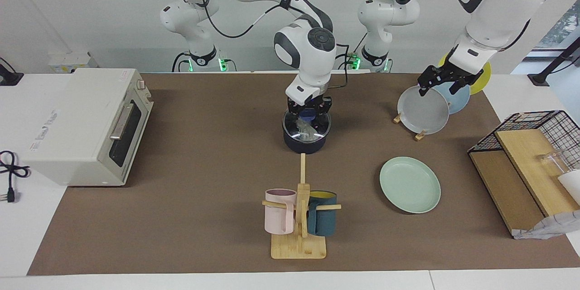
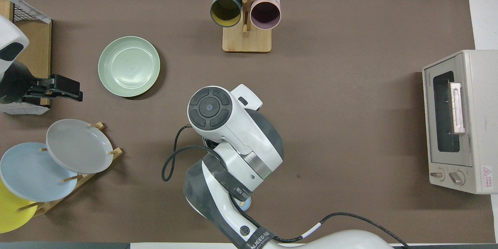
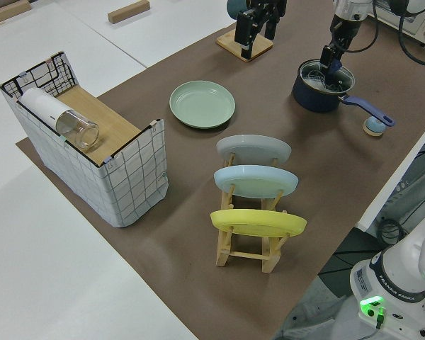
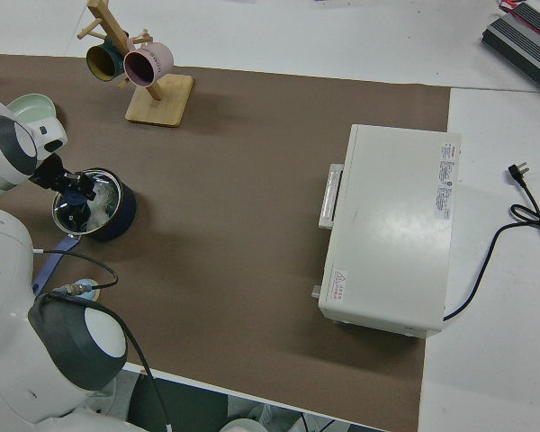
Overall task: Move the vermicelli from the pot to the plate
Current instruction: 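Lift the glass lid up off the pot with the right gripper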
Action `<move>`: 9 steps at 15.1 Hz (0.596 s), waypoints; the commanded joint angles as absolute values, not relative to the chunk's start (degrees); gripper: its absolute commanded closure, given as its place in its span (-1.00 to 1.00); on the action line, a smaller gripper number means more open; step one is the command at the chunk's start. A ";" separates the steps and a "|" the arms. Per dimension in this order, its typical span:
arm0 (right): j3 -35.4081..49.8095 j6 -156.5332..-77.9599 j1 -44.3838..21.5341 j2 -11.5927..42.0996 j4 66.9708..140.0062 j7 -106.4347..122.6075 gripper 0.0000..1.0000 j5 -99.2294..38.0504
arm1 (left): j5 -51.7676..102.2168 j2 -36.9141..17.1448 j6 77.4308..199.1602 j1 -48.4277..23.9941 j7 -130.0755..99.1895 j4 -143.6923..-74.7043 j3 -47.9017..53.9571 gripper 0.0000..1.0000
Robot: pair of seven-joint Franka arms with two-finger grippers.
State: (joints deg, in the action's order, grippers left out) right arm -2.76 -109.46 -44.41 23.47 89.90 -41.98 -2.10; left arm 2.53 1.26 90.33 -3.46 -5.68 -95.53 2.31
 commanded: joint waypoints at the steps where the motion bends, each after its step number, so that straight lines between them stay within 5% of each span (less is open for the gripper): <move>1: -2.55 -110.74 -44.12 22.15 90.97 -40.34 -0.16 -2.20 | 2.64 1.67 90.44 -2.99 -5.89 -95.71 2.72 -1.00; 9: -3.16 -105.56 -40.35 21.54 85.08 -32.10 -0.16 -2.02 | 2.64 1.67 90.79 -2.99 -6.15 -95.89 2.72 -1.00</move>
State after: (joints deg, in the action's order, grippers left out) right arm -3.35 -107.59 -42.76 22.62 86.30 -36.36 -2.08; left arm 2.53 1.26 90.34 -3.46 -5.69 -95.53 2.31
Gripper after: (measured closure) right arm 0.330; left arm 0.000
